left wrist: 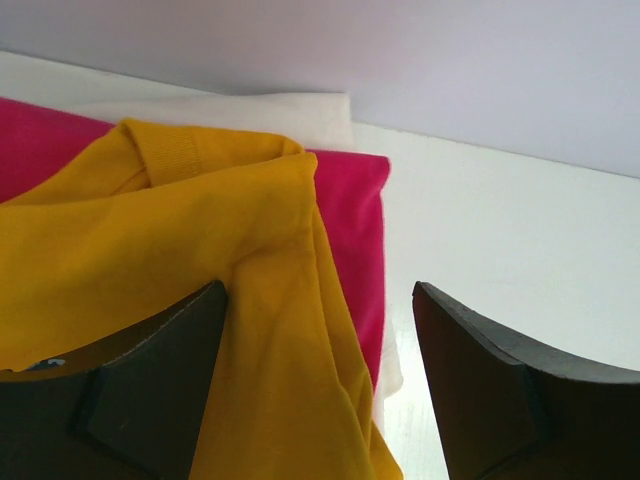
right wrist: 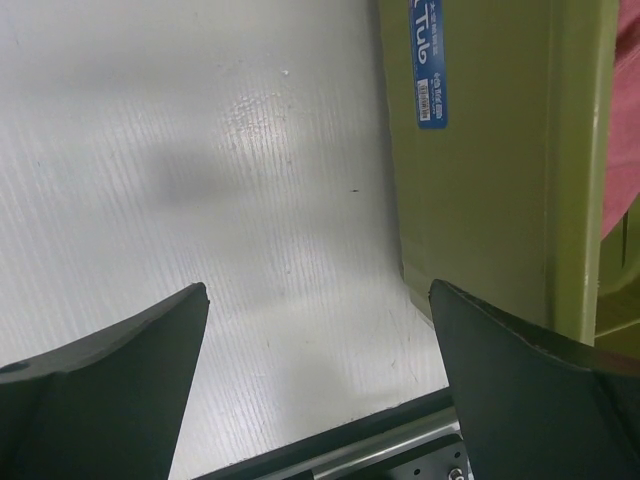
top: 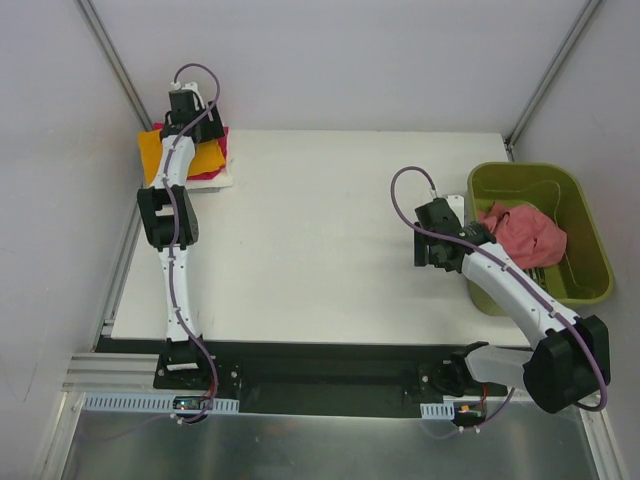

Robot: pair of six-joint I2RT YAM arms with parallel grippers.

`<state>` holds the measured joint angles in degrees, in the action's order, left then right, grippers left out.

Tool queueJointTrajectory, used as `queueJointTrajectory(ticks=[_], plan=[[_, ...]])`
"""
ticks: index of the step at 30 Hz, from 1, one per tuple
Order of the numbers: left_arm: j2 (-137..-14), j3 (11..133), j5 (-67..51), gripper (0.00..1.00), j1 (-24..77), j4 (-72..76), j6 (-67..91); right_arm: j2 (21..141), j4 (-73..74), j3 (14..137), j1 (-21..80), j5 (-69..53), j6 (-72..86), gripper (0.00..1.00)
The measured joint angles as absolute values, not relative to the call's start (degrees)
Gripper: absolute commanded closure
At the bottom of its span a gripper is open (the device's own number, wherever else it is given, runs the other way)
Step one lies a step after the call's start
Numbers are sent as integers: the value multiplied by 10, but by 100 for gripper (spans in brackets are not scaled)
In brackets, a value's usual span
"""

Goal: Fold and stack the t-shirts
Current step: Neatly place the folded tshirt to the corner

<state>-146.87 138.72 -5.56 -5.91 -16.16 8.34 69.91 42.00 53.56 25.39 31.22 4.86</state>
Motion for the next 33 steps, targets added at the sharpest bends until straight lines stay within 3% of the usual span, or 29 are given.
queueJointTrajectory(ticks=[7,10,12,18,25,33], plan=[[-1489,1397,-98,22,-48,-144,83,699,434,540,254,313,48,3],[-1489,1397,-101,13,-41,-139,79,698,440,540,254,313,49,3],[-1489,1397,-100,1,-37,-139,76,695,441,540,254,312,49,3],[-1437,1340,-101,1,-32,-140,69,665,440,540,254,305,49,4],[-1251,1221,-86,1,12,-140,50,592,425,534,255,276,52,4],[-973,1023,-56,1,164,-119,55,483,411,466,255,246,67,4]])
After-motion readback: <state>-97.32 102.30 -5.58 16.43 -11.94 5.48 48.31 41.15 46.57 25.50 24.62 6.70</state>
